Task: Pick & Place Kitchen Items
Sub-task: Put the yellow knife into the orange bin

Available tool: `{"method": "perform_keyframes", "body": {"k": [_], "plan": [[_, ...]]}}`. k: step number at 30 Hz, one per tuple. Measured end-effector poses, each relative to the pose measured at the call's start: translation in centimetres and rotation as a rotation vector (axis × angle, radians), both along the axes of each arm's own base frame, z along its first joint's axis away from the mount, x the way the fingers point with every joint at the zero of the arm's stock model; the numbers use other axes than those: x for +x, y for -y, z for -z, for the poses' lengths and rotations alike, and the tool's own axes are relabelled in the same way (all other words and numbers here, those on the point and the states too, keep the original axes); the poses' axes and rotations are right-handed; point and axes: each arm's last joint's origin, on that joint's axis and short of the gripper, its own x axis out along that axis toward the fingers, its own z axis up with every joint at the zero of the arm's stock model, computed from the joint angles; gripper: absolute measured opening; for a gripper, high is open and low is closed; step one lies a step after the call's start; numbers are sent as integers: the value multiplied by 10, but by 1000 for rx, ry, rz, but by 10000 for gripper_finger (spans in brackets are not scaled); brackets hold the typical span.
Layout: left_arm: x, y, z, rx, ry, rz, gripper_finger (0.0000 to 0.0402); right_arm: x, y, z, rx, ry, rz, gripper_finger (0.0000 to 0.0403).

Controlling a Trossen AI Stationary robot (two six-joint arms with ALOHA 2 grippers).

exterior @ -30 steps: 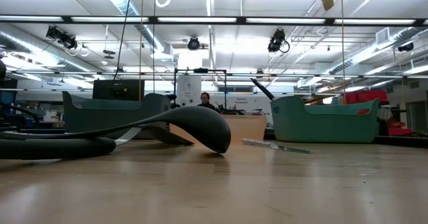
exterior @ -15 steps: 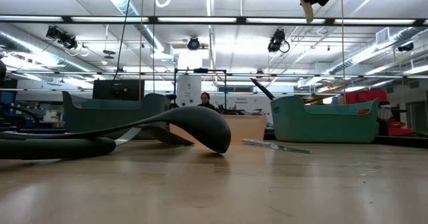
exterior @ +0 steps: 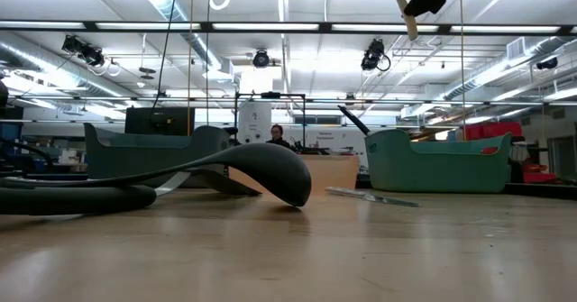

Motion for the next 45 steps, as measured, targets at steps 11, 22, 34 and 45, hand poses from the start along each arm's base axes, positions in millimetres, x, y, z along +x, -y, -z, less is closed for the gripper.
{"method": "perform_keyframes", "body": {"k": [11,22,34,45], "plan": [[0,0,0,-5,1,-1,2,0,7,-3,13,40,60,84],[0,0,0,-13,2,-1,2,3,13,-24,10,131,113,84],[0,0,0,-31,2,-3,2,12,34,-53,-20,193,183,84],[0,0,0,-30,2,-3,2,28,55,-38,-13,111,219,84]]}}
